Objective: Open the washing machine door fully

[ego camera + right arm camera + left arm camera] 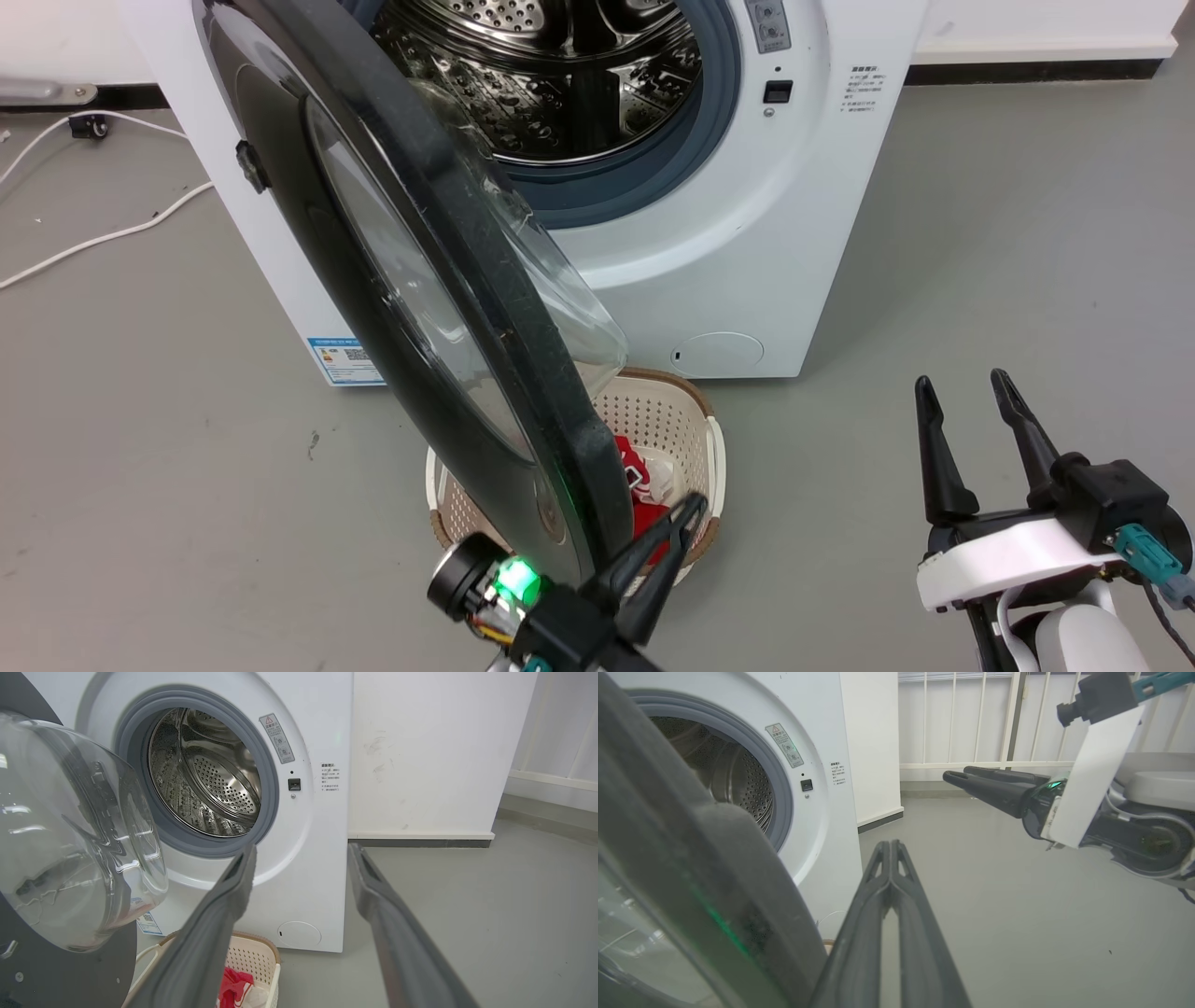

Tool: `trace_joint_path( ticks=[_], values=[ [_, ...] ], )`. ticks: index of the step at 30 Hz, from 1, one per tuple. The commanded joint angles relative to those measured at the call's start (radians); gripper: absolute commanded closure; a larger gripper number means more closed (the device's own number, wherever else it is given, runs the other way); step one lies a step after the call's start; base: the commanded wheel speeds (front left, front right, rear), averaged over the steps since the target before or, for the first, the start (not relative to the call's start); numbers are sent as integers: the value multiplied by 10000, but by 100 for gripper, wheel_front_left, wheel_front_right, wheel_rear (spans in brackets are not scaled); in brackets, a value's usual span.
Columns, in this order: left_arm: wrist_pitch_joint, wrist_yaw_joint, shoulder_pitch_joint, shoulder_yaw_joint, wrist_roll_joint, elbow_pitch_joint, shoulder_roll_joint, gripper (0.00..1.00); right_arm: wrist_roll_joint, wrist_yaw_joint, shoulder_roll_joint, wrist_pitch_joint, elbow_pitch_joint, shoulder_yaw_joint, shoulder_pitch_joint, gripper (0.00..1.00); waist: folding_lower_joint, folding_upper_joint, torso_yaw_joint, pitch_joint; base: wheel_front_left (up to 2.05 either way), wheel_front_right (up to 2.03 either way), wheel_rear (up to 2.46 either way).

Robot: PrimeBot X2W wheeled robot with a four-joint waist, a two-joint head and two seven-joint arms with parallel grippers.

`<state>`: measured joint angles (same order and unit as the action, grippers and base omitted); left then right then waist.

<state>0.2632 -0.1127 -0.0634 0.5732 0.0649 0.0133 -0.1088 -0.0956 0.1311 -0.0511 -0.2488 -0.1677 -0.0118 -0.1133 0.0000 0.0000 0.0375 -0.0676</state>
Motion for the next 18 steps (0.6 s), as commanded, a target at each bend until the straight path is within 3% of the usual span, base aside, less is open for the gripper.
trace_joint_path(
  ticks=[1, 12, 18],
  values=[
    [23, 117, -303, -86, 20, 218, 125, 100, -79, -7, 19, 7, -38, 19, -153, 0, 0, 0, 32, -19, 0, 0, 0],
    [20, 545, -1360, -352, 325, 1324, 478, 100, -226, -7, 19, -39, -223, 115, -184, 0, 0, 0, 201, -93, 0, 0, 0],
    [12, 1092, -1311, -889, 302, 1446, 432, 100, -301, -5, 20, -56, -323, 113, -146, 0, 0, 0, 210, -75, 0, 0, 0]
  ],
)
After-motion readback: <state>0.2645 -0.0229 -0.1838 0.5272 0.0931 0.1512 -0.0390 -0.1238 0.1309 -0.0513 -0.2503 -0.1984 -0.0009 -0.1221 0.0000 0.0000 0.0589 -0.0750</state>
